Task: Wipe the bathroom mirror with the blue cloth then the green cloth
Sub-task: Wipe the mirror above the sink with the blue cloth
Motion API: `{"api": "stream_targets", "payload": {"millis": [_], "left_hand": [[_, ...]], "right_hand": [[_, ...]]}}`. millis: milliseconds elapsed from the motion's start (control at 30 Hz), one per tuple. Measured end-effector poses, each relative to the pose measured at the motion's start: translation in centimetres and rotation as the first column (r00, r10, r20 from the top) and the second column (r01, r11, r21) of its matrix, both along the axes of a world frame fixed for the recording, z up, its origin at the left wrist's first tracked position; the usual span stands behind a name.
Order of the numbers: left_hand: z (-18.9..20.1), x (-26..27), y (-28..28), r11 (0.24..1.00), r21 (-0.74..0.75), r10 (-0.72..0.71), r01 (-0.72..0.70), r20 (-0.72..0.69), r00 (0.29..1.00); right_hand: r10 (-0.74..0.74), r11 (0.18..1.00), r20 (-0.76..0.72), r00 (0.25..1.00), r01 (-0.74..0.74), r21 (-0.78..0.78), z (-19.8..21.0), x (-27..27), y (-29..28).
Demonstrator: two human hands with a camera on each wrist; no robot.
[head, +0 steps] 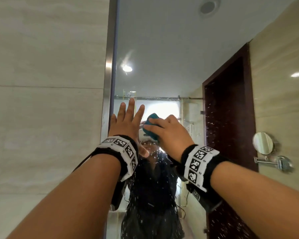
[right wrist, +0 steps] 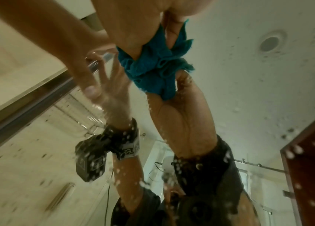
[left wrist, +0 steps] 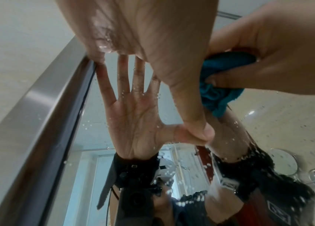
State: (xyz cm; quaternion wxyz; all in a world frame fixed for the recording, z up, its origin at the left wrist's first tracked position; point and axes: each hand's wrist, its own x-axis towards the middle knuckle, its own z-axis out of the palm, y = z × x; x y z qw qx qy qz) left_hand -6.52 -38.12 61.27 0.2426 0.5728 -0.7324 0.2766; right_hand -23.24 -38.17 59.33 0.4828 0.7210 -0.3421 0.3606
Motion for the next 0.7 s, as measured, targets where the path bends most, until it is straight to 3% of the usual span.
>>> {"api": "stream_targets", "payload": {"millis": [100, 167, 233, 333, 400, 500, 567, 633, 700], "left_hand": [[0.0, -0.1, 0.1, 1.000, 0.007, 0.002, -0.002, -0.008, 1.000], [0.0, -0.1, 0.1, 1.000, -0.003, 0.004, -0.004, -0.009, 1.000], [0.0, -0.1, 0.1, 1.000, -0.006, 0.014, -0.014, -0.006, 1.000], [-0.1, -0.2, 0.2, 0.999, -0.007, 0.032, -0.032, 0.000, 0.999], [0.0, -0.3, 0.1, 0.999, -0.009, 0.037, -0.037, -0.001, 0.999], [0.1, -0.3, -0.2, 0.999, -0.020, 0.040, -0.040, -0.005, 0.999], [0.0, -0.4, -0.4, 0.999, -0.027, 0.034, -0.034, -0.006, 0.999], [-0.1, -0.4, -0.5, 0.999, -0.033, 0.036, -0.036, 0.003, 0.999], [-0.2, -0.4, -0.5, 0.999, -0.029, 0.040, -0.040, 0.008, 0.999]], "right_hand": [[-0.030, 0.994, -0.011, 0.999, 0.031, 0.106, 1.1, -1.4, 0.2], [-0.081, 0.995, 0.154, 0.985, 0.070, 0.076, 3.4, -3.4, 0.2], [-0.037, 0.999, 0.366, 0.930, 0.034, 0.015, 5.1, -6.5, 0.8], [-0.038, 0.998, 0.486, 0.873, 0.053, -0.017, 3.7, -7.7, 1.9], [-0.061, 0.998, 0.421, 0.905, 0.066, 0.003, 1.7, -6.3, 1.4], [-0.029, 0.992, 0.186, 0.982, 0.006, 0.124, -1.4, -5.2, -0.4], [-0.048, 0.994, 0.081, 0.996, 0.040, 0.098, -0.4, -5.9, 0.9], [-0.087, 0.994, 0.144, 0.986, 0.075, 0.082, 1.7, -6.8, 2.5], [-0.070, 0.996, 0.412, 0.908, 0.083, -0.013, 4.5, -9.1, 3.1]]}}
